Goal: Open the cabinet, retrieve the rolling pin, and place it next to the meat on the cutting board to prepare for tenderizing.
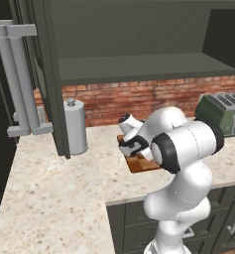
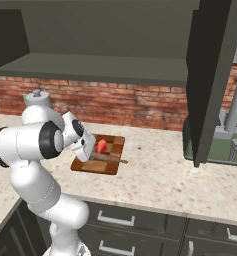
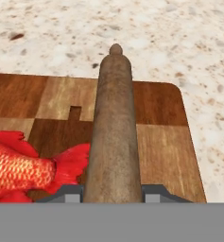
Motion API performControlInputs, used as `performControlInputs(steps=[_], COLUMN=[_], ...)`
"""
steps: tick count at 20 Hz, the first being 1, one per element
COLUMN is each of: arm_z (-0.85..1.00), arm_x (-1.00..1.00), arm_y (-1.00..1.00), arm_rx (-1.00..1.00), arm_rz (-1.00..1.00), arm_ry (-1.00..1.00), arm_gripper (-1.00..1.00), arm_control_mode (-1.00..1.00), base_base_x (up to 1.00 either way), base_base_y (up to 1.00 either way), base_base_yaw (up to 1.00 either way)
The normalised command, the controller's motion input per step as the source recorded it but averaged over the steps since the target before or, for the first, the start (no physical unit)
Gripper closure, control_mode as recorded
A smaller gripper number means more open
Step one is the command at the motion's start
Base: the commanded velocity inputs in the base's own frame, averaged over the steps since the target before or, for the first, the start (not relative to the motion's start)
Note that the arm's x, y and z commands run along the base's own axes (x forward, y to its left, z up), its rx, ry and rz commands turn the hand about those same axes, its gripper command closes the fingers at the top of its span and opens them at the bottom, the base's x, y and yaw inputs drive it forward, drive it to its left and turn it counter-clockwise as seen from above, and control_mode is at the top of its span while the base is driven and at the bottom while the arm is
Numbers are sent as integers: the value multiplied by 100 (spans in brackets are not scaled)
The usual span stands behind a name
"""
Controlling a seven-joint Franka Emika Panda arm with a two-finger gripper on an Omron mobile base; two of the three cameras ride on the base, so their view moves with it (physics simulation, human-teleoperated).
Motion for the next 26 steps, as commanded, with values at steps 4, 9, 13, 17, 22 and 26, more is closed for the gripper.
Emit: performControlInputs(steps=[4, 9, 13, 17, 22, 26], arm_z=[-32, -2, 17, 37, 44, 44], arm_x=[4, -19, -46, -30, -17, -23], arm_y=[0, 0, 0, 0, 0, 0], arm_rx=[0, 0, 0, 0, 0, 0], arm_rz=[0, 0, 0, -1, -2, -2], arm_ry=[5, -5, -13, -7, -8, -8], arm_gripper=[-100, -100, -100, -100, -100, -100], arm_control_mode=[-100, -100, -100, -100, -100, -100], base_base_x=[0, 0, 0, 0, 0, 0], base_base_y=[0, 0, 0, 0, 0, 0], base_base_yaw=[0, 0, 0, 0, 0, 0])
